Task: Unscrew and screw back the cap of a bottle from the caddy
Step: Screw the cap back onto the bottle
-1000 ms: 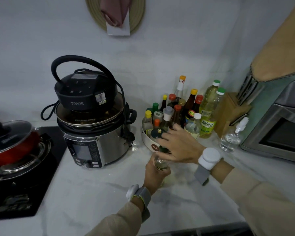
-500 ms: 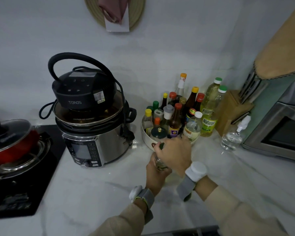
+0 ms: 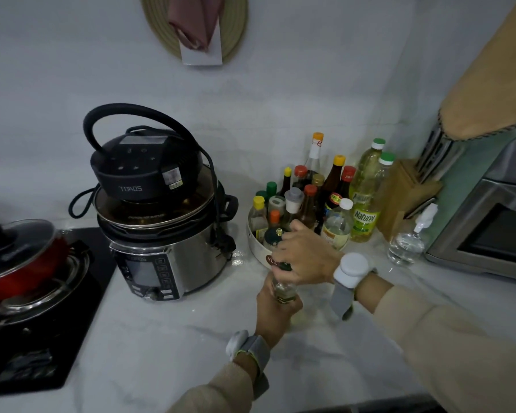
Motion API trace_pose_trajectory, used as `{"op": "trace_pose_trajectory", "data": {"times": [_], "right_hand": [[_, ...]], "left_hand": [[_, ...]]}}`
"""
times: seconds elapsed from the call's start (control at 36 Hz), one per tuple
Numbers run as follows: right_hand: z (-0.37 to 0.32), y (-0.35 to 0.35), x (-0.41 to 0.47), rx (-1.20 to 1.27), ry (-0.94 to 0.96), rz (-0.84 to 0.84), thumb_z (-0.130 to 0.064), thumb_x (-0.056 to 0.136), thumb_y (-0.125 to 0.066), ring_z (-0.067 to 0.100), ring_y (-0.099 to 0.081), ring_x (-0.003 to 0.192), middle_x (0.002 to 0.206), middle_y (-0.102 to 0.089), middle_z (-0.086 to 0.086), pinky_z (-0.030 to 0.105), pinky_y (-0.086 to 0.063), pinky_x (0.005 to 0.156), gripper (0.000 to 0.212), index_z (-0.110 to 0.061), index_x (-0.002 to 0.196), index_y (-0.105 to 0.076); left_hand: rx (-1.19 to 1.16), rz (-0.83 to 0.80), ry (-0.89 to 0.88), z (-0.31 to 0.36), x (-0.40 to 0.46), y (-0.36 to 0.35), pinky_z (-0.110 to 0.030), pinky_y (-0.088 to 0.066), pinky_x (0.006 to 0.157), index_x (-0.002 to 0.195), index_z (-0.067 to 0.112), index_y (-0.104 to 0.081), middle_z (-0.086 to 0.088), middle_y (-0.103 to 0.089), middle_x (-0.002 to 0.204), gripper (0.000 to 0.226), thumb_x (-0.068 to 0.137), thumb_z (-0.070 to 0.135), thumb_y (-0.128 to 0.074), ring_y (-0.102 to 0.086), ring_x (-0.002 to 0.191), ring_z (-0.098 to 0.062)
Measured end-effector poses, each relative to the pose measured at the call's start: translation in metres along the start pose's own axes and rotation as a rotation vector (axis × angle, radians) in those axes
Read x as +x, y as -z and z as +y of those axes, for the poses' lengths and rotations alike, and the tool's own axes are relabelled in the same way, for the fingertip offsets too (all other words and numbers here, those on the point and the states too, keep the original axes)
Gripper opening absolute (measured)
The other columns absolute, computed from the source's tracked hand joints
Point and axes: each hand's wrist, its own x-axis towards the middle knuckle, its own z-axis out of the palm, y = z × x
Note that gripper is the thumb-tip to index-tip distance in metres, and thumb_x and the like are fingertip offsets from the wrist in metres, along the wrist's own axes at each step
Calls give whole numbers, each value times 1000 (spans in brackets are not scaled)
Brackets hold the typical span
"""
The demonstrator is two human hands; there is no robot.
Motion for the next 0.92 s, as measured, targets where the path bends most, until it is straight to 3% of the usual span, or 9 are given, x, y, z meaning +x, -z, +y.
{"op": "trace_pose_trajectory", "data": {"times": [0.11,0.19,0.31,0.42,0.53,0.64,0.78,0.92], "right_hand": [[-20,-10,-6,-18,-325,107,-28,75,-52,19,-39,38,37,-50,2,32,-23,65,37,-12,42,-55],[-35,-13,-8,-65,-547,107,-32,76,-45,21,-46,39,39,-54,2,34,-26,67,39,-14,44,-58],[-44,-11,-4,-140,-694,77,-36,74,-42,20,-47,39,39,-54,1,33,-29,68,40,-16,44,-60],[-50,-10,-2,-146,-767,33,-37,76,-42,18,-46,40,39,-52,0,33,-36,71,41,-17,44,-58],[-43,-8,-10,-108,-637,40,-44,81,-46,19,-50,45,46,-57,0,34,-38,70,42,-17,53,-62],[-19,-3,-18,-37,-303,35,-56,83,-46,21,-51,51,52,-60,0,36,-28,70,45,-17,64,-59],[5,10,-8,-8,30,-58,-50,83,-50,19,-35,50,51,-50,0,36,-30,67,40,-15,63,-56],[1,4,9,136,103,-136,-33,75,-50,24,-37,41,44,-49,3,33,-31,62,34,-11,49,-50]], "left_hand": [[-15,24,-9,0,-1,-1,-13,-46,61,108,14,-57,24,-68,77,49,60,6,-66,-58,65,2],[6,8,2,-1,1,0,-15,-50,65,106,28,-56,24,-69,82,54,60,0,-68,-61,71,2],[19,16,23,-1,1,0,-11,-49,67,98,32,-56,19,-69,82,54,62,-4,-74,-62,77,9],[28,14,13,4,0,0,-5,-46,67,102,31,-54,37,-66,83,55,60,1,-75,-61,79,13],[29,7,25,4,-1,1,-9,-49,68,100,31,-55,21,-69,86,58,61,-7,-74,-63,78,7],[22,-22,30,4,1,3,-17,-51,65,92,23,-58,4,-68,86,43,58,-1,-72,-62,71,0],[30,-70,28,5,3,5,-11,-48,62,89,23,-56,6,-64,82,49,62,-14,-71,-60,66,5],[26,-48,57,1,3,4,-15,-49,62,90,29,-56,16,-67,75,47,57,-2,-71,-58,64,2]]}}
